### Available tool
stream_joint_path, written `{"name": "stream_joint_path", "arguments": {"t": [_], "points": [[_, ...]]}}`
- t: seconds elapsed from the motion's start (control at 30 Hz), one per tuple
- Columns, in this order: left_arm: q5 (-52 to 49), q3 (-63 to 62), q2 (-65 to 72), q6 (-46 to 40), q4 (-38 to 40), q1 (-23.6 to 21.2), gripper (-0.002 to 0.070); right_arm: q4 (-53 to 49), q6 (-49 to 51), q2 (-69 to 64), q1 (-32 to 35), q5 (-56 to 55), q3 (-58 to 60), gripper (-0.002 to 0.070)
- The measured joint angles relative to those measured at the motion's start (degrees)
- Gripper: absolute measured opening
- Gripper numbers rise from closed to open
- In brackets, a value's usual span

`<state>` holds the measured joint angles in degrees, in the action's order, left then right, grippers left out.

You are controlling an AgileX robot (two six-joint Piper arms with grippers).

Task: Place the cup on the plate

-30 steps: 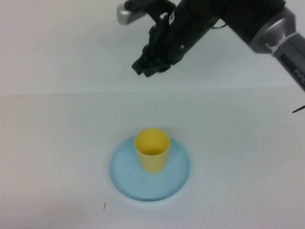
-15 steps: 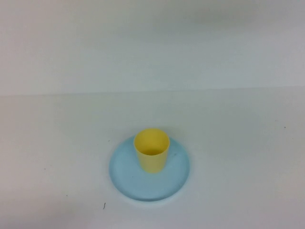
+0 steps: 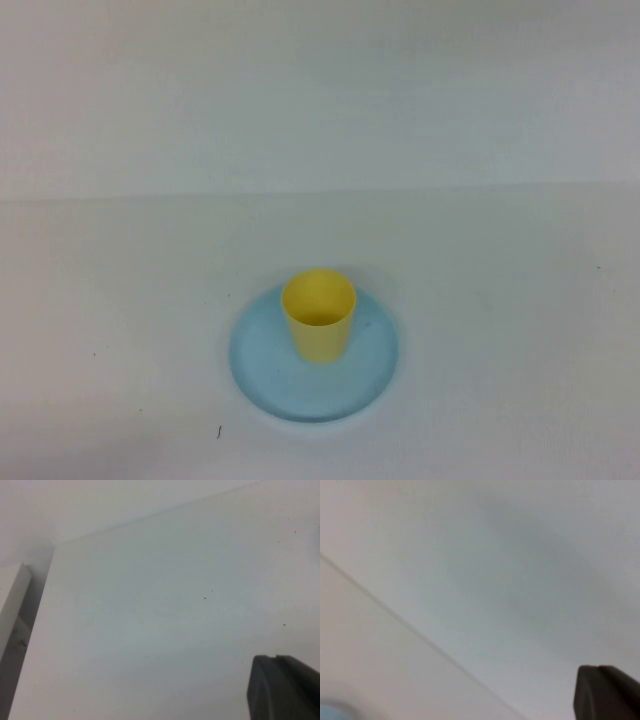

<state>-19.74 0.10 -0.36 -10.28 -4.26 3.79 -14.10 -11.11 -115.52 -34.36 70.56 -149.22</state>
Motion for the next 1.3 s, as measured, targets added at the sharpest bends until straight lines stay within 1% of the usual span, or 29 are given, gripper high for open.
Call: {"name": "stream_joint_path", "arguments": {"t": [0.1,0.23,0.3,0.4,0.57,0.67,0.73,0.83,0.97,1.13,1.23,1.3], "points": [[0.00,0.00,0.00,0.00,0.00,0.00,0.0000,-4.70,0.00,9.22,0.88,-4.78,6.13,0.0001],[0.00,0.00,0.00,0.00,0.00,0.00,0.0000,-7.47,0.00,23.88,4.54,-14.46,20.54,0.0001],[0.00,0.00,0.00,0.00,0.00,0.00,0.0000,-7.60,0.00,31.66,6.57,-17.49,30.15,0.0001],[0.00,0.00,0.00,0.00,0.00,0.00,0.0000,-5.93,0.00,42.22,9.71,-22.25,47.79,0.0001],[0.00,0.00,0.00,0.00,0.00,0.00,0.0000,-1.89,0.00,61.53,14.50,-31.42,80.77,0.0001],[0.00,0.00,0.00,0.00,0.00,0.00,0.0000,0.17,0.00,74.84,18.31,-35.89,95.74,0.0001],[0.00,0.00,0.00,0.00,0.00,0.00,0.0000,0.41,0.00,82.36,21.20,-36.90,102.84,0.0001],[0.00,0.00,0.00,0.00,0.00,0.00,0.0000,0.55,0.00,92.71,26.04,-36.25,110.79,0.0001],[0.00,0.00,0.00,0.00,0.00,0.00,0.0000,3.65,0.00,104.13,32.13,-35.56,116.80,0.0001],[0.00,0.00,0.00,0.00,0.00,0.00,0.0000,13.04,0.00,109.55,37.76,-35.66,123.34,0.0001],[0.00,0.00,0.00,0.00,0.00,0.00,0.0000,15.28,0.00,111.26,40.26,-35.66,126.31,0.0001],[0.00,0.00,0.00,0.00,0.00,0.00,0.0000,14.73,0.00,112.15,41.50,-36.15,127.80,0.0001]]}}
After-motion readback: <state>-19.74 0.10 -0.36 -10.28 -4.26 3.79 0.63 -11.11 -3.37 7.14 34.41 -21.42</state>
